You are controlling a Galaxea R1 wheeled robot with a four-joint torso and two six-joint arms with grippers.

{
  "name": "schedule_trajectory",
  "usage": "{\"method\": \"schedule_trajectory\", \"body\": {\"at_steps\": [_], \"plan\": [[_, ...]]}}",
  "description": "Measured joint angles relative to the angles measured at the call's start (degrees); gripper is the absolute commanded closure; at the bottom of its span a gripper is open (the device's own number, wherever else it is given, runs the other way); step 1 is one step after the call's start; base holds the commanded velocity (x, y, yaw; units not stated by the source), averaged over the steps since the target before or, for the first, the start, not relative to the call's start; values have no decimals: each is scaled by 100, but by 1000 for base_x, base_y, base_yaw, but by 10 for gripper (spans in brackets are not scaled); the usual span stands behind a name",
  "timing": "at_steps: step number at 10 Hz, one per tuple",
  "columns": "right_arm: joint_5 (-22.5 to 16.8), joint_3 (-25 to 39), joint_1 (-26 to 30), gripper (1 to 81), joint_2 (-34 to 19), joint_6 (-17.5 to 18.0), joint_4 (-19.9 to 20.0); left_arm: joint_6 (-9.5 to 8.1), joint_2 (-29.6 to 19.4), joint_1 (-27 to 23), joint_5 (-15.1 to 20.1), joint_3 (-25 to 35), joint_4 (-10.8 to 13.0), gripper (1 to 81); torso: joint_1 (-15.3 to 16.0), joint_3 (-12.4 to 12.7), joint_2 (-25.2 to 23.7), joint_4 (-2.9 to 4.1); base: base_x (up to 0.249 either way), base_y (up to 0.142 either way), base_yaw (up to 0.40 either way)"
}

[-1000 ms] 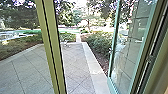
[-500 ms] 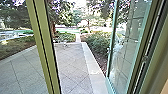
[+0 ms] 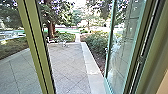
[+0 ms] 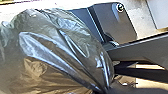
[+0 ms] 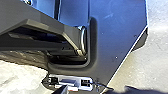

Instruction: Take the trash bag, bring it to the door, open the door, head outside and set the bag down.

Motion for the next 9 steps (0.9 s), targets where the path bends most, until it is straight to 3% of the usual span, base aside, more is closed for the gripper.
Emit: {"method": "schedule_trajectory", "body": {"at_steps": [9], "plan": [[0, 0, -16, 10, 5, 0, -4, 13, 2, 2, 0, -2, 0, 811, 0, 0, 0, 0, 0, -108, 0]]}}
